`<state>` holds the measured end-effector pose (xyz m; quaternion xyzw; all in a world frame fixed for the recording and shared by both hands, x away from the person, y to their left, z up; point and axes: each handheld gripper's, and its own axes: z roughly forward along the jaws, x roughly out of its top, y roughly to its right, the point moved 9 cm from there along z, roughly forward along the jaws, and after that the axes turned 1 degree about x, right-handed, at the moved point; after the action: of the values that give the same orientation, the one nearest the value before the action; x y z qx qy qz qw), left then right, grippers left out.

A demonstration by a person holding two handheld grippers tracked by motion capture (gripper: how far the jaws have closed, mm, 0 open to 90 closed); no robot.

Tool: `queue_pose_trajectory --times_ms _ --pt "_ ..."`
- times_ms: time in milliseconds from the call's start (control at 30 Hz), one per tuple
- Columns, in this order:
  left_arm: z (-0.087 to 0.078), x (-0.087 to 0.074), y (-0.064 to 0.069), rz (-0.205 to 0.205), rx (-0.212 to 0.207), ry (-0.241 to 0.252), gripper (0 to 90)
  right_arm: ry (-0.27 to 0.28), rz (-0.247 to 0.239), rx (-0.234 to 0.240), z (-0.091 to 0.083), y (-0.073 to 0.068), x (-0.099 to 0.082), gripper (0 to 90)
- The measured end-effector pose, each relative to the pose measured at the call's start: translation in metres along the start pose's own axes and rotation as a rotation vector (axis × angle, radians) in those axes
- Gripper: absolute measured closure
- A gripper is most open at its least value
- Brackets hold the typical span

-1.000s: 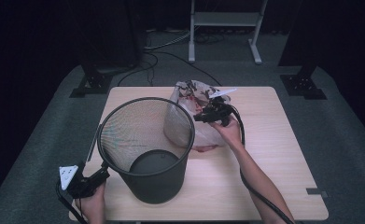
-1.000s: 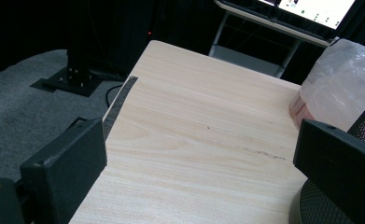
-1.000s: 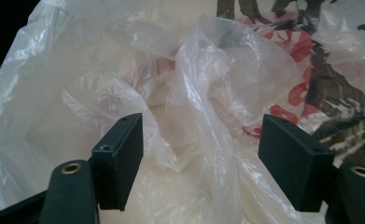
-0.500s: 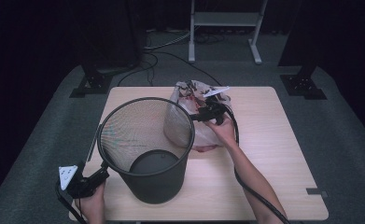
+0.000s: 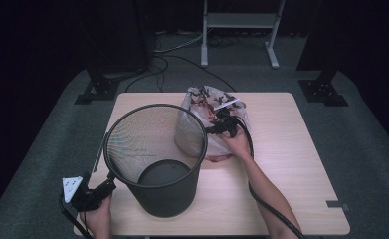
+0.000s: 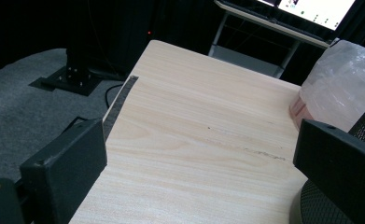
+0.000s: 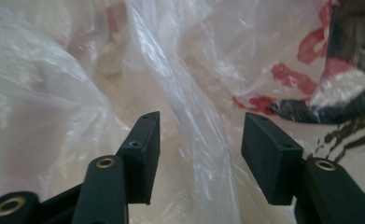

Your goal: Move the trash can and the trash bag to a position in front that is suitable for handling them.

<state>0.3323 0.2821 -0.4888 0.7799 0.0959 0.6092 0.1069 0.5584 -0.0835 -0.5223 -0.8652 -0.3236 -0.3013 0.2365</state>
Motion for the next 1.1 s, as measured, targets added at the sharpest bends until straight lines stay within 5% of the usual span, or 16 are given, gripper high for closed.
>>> queue_pose_trajectory --times_ms 533,1100 --pt "-0.002 0.001 -0.002 -0.003 0.002 0.002 1.6 -0.008 -0.029 -0.048 0.004 0.001 -0.013 66.1" --pt "-0.003 0.001 -0.001 -0.015 -0.005 0.007 1.6 -0.027 -0.048 -0.074 -0.016 0.011 -0.031 82.8"
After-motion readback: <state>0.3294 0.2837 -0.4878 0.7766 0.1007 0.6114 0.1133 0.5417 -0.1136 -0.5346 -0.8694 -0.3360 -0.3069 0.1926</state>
